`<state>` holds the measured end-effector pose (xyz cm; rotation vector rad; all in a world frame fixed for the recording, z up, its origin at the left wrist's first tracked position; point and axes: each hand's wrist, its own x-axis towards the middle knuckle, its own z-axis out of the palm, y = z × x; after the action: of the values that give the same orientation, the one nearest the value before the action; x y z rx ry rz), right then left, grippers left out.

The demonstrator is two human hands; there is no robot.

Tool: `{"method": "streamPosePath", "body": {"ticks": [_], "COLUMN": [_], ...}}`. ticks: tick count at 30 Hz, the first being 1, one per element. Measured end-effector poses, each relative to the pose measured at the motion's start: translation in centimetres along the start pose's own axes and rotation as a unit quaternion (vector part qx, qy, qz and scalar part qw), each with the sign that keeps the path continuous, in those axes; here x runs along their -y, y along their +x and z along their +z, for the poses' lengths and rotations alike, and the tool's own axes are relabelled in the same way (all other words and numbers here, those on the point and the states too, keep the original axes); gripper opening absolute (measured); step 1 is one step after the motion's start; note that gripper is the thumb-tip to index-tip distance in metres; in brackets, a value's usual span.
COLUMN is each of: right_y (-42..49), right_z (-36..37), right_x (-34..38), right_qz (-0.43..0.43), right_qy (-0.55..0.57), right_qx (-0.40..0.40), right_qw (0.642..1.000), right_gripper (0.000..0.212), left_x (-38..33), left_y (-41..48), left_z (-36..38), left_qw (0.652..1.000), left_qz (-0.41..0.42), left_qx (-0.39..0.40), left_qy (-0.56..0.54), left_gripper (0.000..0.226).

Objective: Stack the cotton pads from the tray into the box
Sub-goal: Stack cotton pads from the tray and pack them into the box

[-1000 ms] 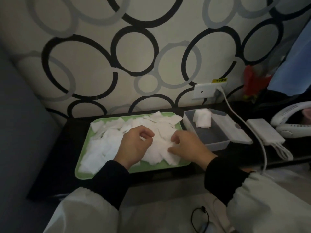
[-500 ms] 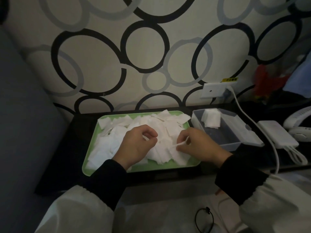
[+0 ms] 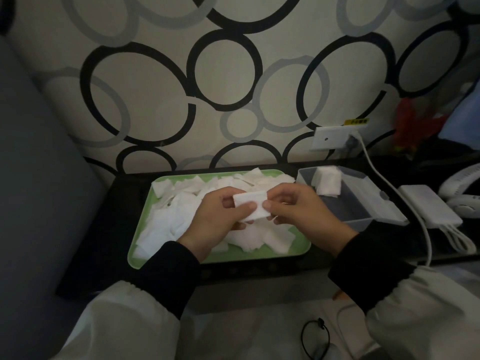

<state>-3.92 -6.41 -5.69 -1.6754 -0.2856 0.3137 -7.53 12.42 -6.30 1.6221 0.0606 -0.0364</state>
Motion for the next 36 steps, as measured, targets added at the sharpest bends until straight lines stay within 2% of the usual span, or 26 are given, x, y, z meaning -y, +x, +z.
{"method": "streamPosePath", "body": {"ticks": [3,6,8,10,12,16,19,24,28,32,34,36], "right_y": [0.0,0.4,0.9,1.2,1.0,0.8,0.8,0.6,0.4,0.1,0.0,-0.1], "right_z": [0.2,0.3,-0.2,-1.0,-1.3,-1.1,-1.1,-1.4,-2.0,-1.9,-1.5,-1.0], "right_x": [0.0,-0.6,-1.3,-2.0,-2.4,-2.4,-2.2,-1.9,-1.5,-0.8,-0.5,-0.3], "right_qz": [-0.016,-0.017,-0.011,0.015,0.042,0.037,0.032,0.024,0.023,0.051,0.082,0.108], "right_qy": [-0.063,-0.122,-0.252,-0.391,-0.452,-0.503,-0.515,-0.484,-0.383,-0.143,-0.019,0.098], "right_qx": [0.003,-0.047,-0.063,-0.014,0.050,0.088,0.085,0.074,0.042,-0.029,-0.046,-0.050], "right_qw": [0.998,0.991,0.965,0.920,0.890,0.859,0.852,0.871,0.923,0.988,0.995,0.988], "right_gripper": [0.011,0.013,0.012,0.020,0.033,0.044,0.036,0.019,0.010,0.020,0.025,0.030], "left_x": [0.3,0.6,0.7,0.8,0.9,1.2,1.3,1.3,1.4,1.9,2.1,2.1], "left_y": [0.1,0.3,0.5,0.5,0.5,0.6,0.7,0.8,0.7,0.9,1.1,1.1], "left_z": [-0.1,-0.5,-1.1,-1.5,-1.6,-1.4,-1.4,-1.4,-1.3,-0.8,-0.5,0.0], "left_qw": [0.999,0.999,0.998,0.997,0.998,0.998,0.998,0.998,0.998,0.994,0.992,0.990], "left_qz": [-0.001,0.004,-0.003,-0.009,-0.010,-0.007,-0.008,-0.013,-0.023,-0.042,-0.057,-0.067], "left_qx": [0.023,-0.012,-0.050,-0.071,-0.069,-0.056,-0.054,-0.054,-0.065,-0.098,-0.114,-0.120], "left_qy": [0.025,0.039,0.026,0.012,0.013,0.022,0.020,0.020,0.013,0.001,-0.010,-0.033], "left_gripper": [0.015,0.010,0.008,0.007,0.006,0.007,0.007,0.007,0.010,0.010,0.011,0.010]}}
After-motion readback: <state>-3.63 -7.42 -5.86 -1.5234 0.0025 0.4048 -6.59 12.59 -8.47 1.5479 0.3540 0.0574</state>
